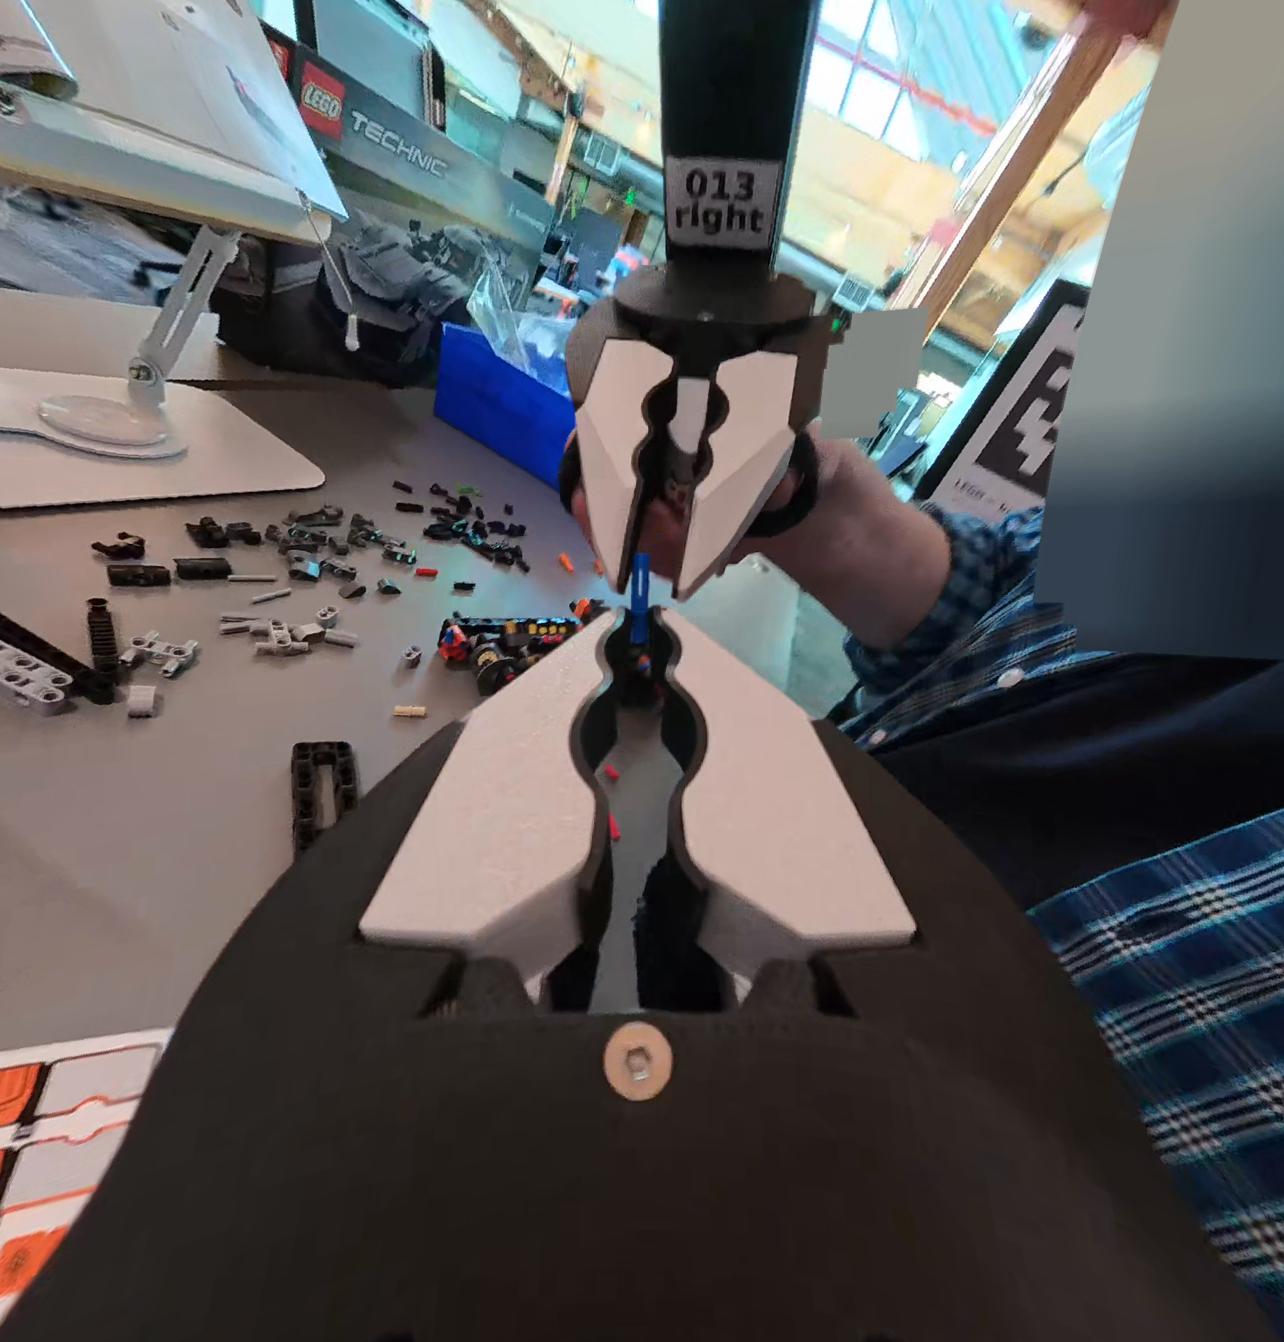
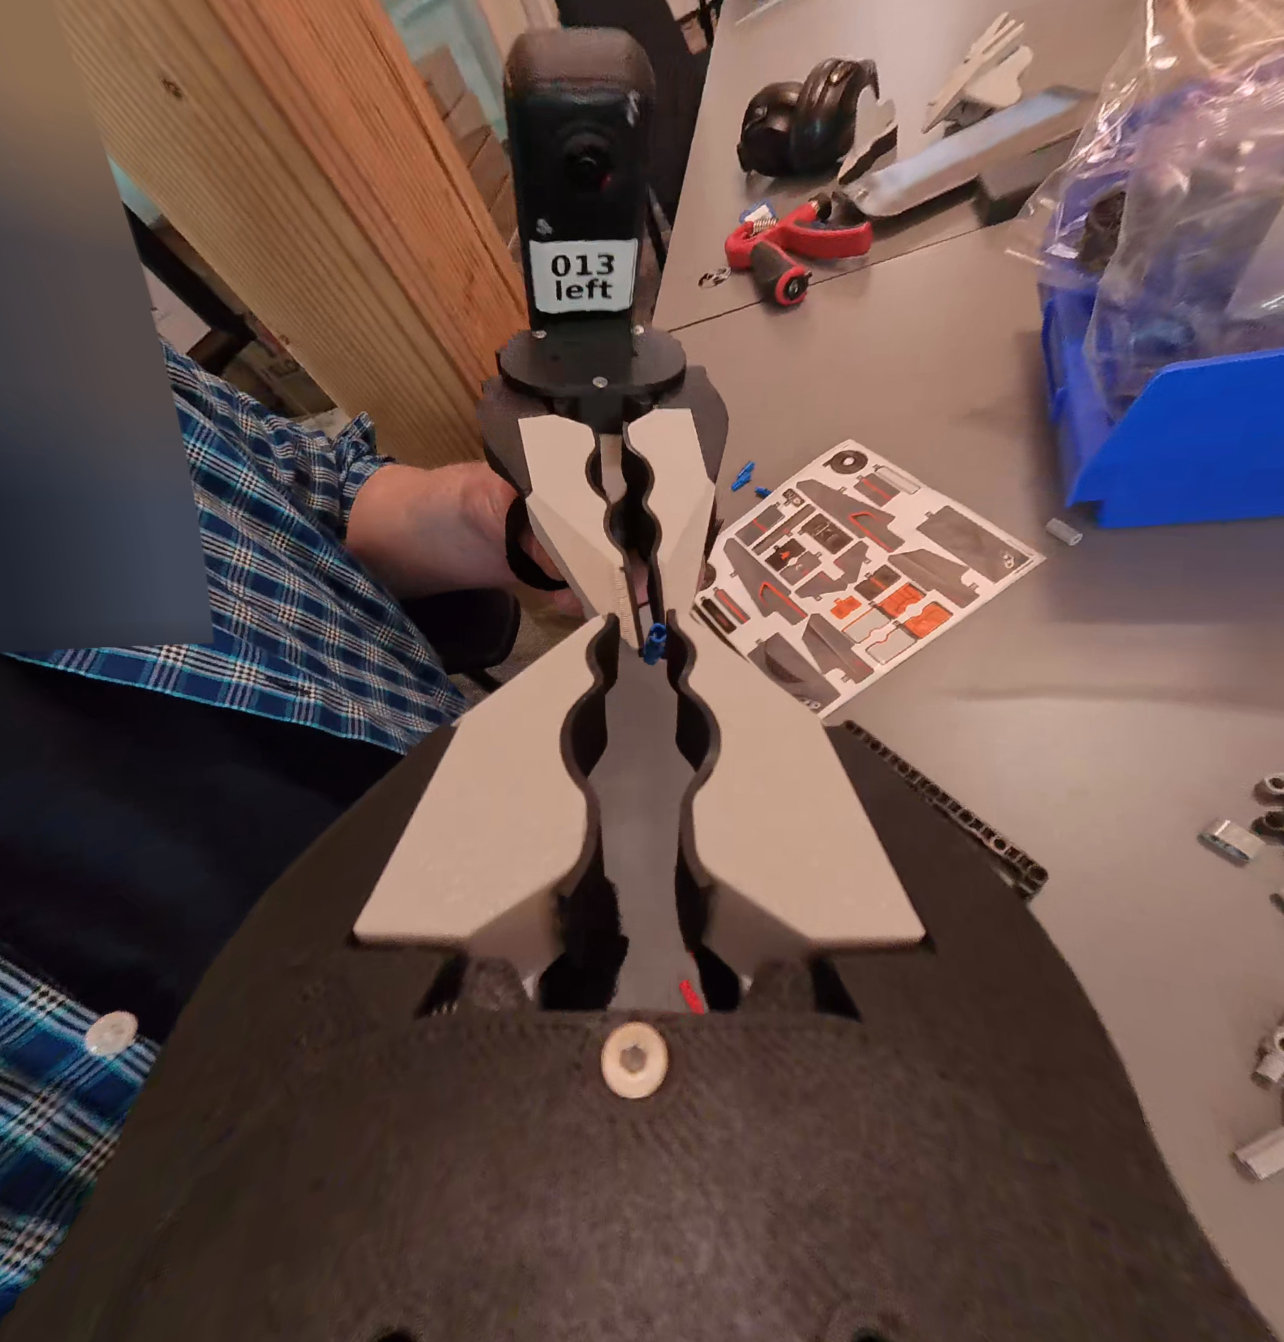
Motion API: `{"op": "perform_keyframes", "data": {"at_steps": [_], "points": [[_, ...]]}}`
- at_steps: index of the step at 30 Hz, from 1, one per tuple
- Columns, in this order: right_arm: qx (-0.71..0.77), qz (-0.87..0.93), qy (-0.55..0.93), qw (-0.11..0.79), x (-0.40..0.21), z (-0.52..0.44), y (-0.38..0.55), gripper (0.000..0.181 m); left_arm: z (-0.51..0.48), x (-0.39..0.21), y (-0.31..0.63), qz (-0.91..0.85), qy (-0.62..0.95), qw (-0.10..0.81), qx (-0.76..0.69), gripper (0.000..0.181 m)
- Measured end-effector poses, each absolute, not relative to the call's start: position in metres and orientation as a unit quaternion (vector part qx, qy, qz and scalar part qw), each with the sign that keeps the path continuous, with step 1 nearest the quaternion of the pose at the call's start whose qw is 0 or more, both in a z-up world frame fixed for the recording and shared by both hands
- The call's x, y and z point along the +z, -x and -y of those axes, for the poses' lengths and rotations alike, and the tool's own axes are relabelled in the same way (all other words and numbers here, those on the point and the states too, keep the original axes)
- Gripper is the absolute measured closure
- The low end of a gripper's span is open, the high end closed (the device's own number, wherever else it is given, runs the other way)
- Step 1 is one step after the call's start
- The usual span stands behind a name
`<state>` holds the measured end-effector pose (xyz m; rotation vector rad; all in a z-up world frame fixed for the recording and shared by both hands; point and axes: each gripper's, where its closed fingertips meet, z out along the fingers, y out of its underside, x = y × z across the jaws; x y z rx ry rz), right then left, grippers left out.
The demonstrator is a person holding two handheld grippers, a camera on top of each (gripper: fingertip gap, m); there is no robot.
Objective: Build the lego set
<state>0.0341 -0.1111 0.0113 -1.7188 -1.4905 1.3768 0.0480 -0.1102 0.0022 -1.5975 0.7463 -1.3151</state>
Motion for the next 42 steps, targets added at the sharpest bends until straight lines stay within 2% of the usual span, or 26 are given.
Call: {"op": "perform_keyframes", "data": {"at_steps": [2, 21, 23, 27, 31, 36, 42], "points": [[0.499, 0.546, 0.632, 0.231, 0.008, 0.111, -0.036, 0.179, 0.112, 0.0, -0.05, -0.32, 0.652, 0.456, -0.515, 0.178], [0.41, 0.611, 0.638, 0.228, -0.011, 0.114, -0.041, 0.18, 0.113, -0.02, -0.055, -0.404, 0.68, 0.471, -0.391, 0.176], [0.397, 0.617, 0.639, 0.233, -0.01, 0.109, -0.044, 0.18, 0.105, -0.022, -0.051, -0.39, 0.691, 0.479, -0.376, 0.166], [0.345, 0.638, 0.637, 0.26, -0.013, 0.083, -0.052, 0.18, 0.094, -0.035, -0.042, -0.381, 0.716, 0.471, -0.345, 0.163], [0.288, 0.675, 0.621, 0.275, -0.031, 0.05, -0.058, 0.18, 0.085, -0.067, -0.041, -0.405, 0.751, 0.438, -0.282, 0.163], [0.221, 0.74, 0.587, 0.243, -0.078, 0.03, -0.061, 0.181, 0.069, -0.097, -0.045, -0.424, 0.778, 0.411, -0.213, 0.167], [0.221, 0.747, 0.59, 0.21, -0.116, 0.007, -0.066, 0.18, 0.048, -0.125, -0.048, -0.424, 0.802, 0.38, -0.184, 0.17]]}}
